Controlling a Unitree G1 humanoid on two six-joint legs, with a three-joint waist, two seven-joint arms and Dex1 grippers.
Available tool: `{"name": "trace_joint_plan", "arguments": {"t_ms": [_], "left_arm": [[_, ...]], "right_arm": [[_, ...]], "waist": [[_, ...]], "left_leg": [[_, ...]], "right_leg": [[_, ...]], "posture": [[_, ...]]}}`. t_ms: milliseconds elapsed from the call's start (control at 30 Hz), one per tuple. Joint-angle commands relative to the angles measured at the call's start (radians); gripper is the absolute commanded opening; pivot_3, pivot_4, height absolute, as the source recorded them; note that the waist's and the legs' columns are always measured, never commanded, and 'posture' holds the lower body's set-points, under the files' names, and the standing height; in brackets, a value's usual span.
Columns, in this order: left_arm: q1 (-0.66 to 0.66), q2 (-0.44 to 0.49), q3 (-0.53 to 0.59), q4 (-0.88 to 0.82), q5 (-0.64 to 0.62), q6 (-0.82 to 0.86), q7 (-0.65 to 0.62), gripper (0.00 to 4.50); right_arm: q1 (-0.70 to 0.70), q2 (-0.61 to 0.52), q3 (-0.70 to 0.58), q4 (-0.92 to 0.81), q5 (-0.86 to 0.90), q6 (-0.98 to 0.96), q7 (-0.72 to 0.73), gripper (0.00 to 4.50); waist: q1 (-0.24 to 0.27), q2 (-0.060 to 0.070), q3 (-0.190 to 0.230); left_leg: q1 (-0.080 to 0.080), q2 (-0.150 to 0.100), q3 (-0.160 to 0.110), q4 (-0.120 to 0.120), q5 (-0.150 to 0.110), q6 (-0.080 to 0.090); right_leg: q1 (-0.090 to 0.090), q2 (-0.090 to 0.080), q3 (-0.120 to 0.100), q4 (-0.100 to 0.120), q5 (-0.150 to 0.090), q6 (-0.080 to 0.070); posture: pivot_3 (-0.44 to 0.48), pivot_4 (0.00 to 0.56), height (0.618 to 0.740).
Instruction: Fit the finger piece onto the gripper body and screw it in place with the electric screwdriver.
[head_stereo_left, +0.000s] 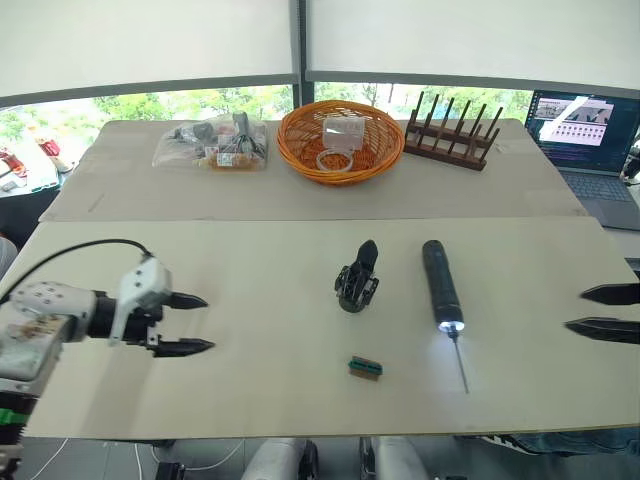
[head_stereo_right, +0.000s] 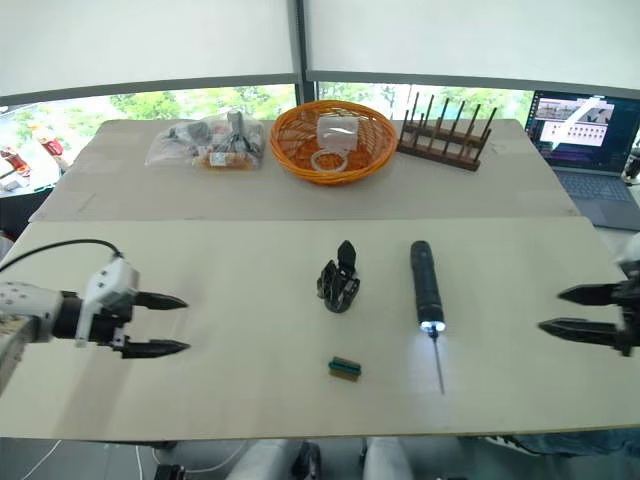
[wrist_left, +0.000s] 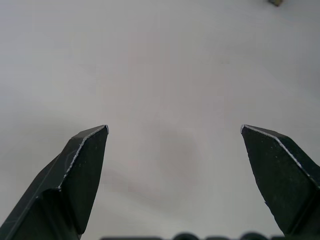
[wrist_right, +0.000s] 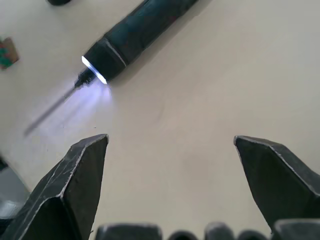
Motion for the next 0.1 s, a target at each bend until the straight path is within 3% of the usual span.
{"name": "trace_joint_plan", "arguments": {"t_ms": [33, 100], "left_arm": [[-0.059, 0.019, 0.024, 0.063, 0.005, -0.020, -0.021, 4.50], [-0.093, -0.005, 0.001, 0.094, 0.025, -0.052, -0.019, 4.50]], "right_arm": [[0.039, -0.012, -0.078, 0.074, -0.072, -0.096, 0.090, 4.45], [0.025, -0.002, -0.079, 0.095, -0.092, -0.102, 0.099, 4.45]], "waist": [[0.001, 0.000, 0.000], [0.000, 0.000, 0.000]], "left_leg": [[0.003, 0.000, -0.001, -0.001, -0.001, -0.001], [0.005, 0.000, 0.000, -0.001, -0.001, -0.002]], "right_leg": [[0.003, 0.000, 0.000, 0.000, 0.000, 0.000], [0.004, -0.001, 0.001, 0.000, 0.000, 0.000]], "posture": [[0.000, 0.150, 0.740], [0.000, 0.150, 0.740]]}}
